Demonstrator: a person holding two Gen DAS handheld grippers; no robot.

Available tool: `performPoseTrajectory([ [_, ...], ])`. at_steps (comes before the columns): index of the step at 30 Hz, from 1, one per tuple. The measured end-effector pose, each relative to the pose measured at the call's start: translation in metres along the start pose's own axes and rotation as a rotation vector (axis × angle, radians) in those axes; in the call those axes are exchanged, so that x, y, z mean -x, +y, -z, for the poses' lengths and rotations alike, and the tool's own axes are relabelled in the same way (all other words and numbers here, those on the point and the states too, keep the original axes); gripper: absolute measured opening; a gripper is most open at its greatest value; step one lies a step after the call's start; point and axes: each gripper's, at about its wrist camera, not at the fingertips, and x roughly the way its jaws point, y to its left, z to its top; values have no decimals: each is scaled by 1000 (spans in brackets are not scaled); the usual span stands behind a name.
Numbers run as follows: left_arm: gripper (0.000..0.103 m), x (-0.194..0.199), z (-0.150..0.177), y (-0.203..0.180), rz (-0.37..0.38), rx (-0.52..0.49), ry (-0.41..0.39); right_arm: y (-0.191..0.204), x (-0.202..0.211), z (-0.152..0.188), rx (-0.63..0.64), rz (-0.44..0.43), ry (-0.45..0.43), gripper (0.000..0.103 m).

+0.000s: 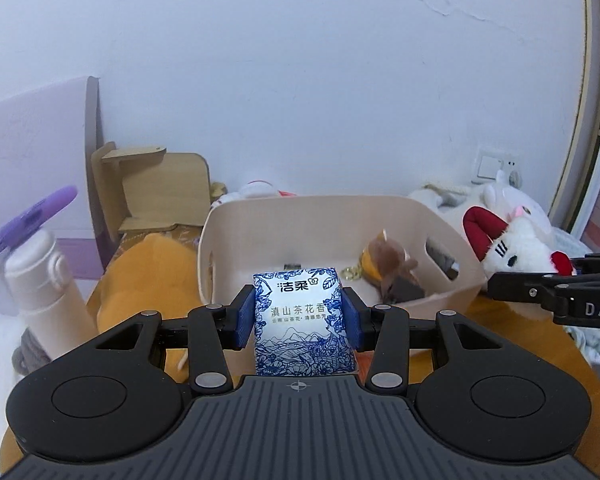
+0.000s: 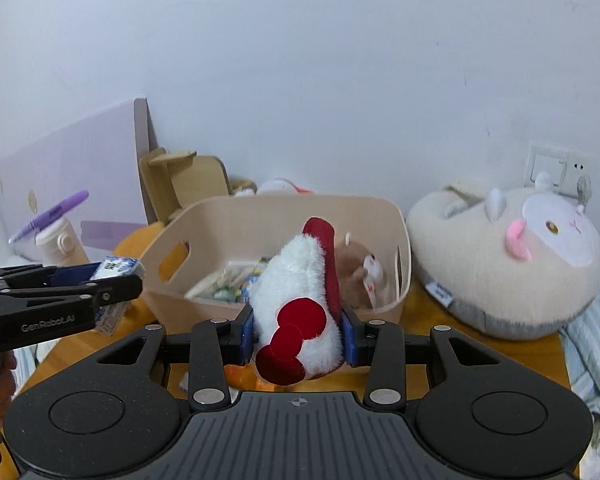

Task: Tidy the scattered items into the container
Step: 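Lift the blue box and white-red plush and carry them over the basket, then open both tools to drop the box and plush into the basket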

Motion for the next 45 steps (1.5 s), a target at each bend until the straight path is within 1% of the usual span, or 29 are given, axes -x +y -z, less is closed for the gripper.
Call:
performPoseTrajectory([
  [4,46,-17,-14,0,-12,9,3,-7,-6,-16,-21,-8,-16,38],
  [7,46,-32,-24,0,-27,1,5,-12,-15,-24,-34,3,-23,38],
  [11,46,-52,-33,1,-47,-1,23,-24,-36,-34,-77,-6,-9,38],
  [16,46,-85,-37,6,-78,5,79,-29,-65,-43,-81,10,27,38],
  [19,46,-103,-34,9,-86,10,119,-30,-84,-44,-91,11,56,38],
  [22,46,-119,-30,11,-89,18,156,-28,-104,-44,-80,37,92,38],
  [25,46,-132,-27,12,-94,22,190,-31,-121,-44,-92,39,129,38],
  [30,46,-144,-20,7,-103,-9,225,-29,-135,-39,-74,58,156,38],
  [32,46,-148,-17,5,-105,-20,235,-29,-138,-36,-64,68,139,38],
  [35,47,-152,-13,2,-112,-34,248,-28,-142,-31,-62,77,148,39],
  [37,47,-152,-11,-1,-117,-54,245,-27,-143,-29,-54,78,146,41],
  [39,48,-151,-9,-6,-136,-98,228,-25,-143,-27,-42,80,148,42],
  [41,48,-148,-10,-9,-144,-115,209,-23,-143,-26,-31,88,146,47],
  [44,56,-143,-13,-10,-128,-113,202,-23,-141,-25,-38,92,141,48],
  [45,62,-141,-14,-10,-131,-117,198,-23,-140,-24,-42,89,136,49],
])
